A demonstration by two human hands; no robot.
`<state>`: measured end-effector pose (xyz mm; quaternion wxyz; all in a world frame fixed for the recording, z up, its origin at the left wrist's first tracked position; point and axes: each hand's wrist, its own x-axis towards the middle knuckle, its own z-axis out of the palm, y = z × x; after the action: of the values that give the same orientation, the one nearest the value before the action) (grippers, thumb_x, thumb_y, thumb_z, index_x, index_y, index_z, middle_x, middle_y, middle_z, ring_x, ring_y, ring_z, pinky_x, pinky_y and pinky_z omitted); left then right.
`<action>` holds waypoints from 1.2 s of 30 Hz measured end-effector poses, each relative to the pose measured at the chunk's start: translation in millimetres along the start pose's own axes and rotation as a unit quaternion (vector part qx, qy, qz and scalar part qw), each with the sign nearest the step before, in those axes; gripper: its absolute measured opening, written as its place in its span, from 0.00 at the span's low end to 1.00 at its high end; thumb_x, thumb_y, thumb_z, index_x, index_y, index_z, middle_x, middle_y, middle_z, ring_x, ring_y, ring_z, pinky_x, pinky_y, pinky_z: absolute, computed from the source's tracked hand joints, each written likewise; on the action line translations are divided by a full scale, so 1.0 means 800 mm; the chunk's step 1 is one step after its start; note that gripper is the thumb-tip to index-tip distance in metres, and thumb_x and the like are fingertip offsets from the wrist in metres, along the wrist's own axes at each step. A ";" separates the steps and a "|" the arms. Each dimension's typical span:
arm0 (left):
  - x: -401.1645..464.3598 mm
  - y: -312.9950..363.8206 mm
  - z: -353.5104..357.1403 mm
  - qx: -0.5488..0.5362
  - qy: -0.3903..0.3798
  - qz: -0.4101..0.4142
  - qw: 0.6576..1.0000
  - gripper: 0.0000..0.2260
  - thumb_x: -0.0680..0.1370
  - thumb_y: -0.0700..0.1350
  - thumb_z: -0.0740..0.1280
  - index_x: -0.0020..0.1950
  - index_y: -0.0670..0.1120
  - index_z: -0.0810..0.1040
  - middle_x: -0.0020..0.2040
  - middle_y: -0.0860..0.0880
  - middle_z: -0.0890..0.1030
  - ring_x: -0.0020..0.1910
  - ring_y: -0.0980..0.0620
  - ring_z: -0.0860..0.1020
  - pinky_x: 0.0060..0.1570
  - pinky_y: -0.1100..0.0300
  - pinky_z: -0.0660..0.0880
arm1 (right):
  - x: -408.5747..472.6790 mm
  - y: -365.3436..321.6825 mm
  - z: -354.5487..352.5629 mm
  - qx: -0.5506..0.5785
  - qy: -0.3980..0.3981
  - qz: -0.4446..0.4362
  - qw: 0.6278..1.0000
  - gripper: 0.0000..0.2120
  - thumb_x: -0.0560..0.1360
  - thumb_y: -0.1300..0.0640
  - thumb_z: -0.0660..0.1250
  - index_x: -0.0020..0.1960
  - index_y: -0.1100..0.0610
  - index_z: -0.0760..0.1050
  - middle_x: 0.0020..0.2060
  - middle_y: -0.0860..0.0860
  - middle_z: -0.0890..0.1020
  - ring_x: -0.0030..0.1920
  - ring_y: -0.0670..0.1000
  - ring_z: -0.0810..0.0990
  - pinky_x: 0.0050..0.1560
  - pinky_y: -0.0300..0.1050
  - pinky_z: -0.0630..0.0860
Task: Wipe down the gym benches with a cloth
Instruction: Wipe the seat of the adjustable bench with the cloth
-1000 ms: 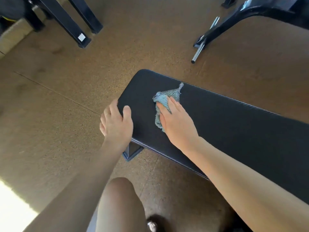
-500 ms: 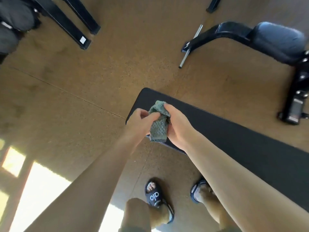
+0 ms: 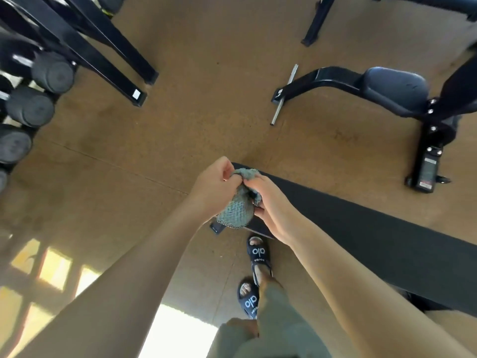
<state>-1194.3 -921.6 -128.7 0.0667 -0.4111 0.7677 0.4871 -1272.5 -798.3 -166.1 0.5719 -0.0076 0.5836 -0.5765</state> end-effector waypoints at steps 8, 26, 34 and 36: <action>0.059 0.062 -0.065 0.115 0.017 0.050 0.992 0.09 0.84 0.46 0.61 0.45 0.47 0.67 0.34 0.50 0.71 0.31 0.51 0.65 0.33 0.55 0.63 | 0.043 -0.074 0.002 -0.424 0.106 -0.102 0.894 0.08 0.79 0.50 0.64 0.49 0.54 0.78 0.50 0.54 0.80 0.52 0.50 0.77 0.47 0.49 0.73; 0.306 0.007 -0.298 0.395 0.039 0.220 0.891 0.13 0.87 0.54 0.53 0.50 0.46 0.64 0.36 0.51 0.70 0.34 0.43 0.72 0.32 0.52 0.64 | 0.229 -0.203 0.191 -0.538 0.338 -0.195 0.747 0.02 0.79 0.56 0.64 0.50 0.55 0.73 0.40 0.50 0.80 0.38 0.52 0.76 0.35 0.50 0.76; 0.400 0.007 -0.382 0.062 -0.124 0.004 0.990 0.12 0.85 0.47 0.56 0.44 0.45 0.69 0.49 0.40 0.79 0.50 0.39 0.82 0.44 0.45 0.84 | 0.320 -0.234 0.341 -0.501 0.336 -0.202 0.771 0.04 0.74 0.58 0.66 0.47 0.56 0.72 0.39 0.51 0.76 0.37 0.53 0.74 0.33 0.47 0.64; 0.420 0.013 -0.392 0.067 -0.151 -0.006 0.986 0.11 0.84 0.46 0.57 0.44 0.44 0.72 0.45 0.42 0.79 0.47 0.40 0.82 0.50 0.42 0.83 | 0.337 -0.238 0.348 -0.507 0.354 -0.191 0.762 0.06 0.73 0.60 0.67 0.50 0.58 0.75 0.40 0.52 0.76 0.38 0.55 0.75 0.34 0.46 0.64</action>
<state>-1328.1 -1361.5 -128.6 0.2122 -0.3316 0.7775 0.4905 -1301.4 -1227.2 -125.2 0.1155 -0.2034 0.9382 -0.2551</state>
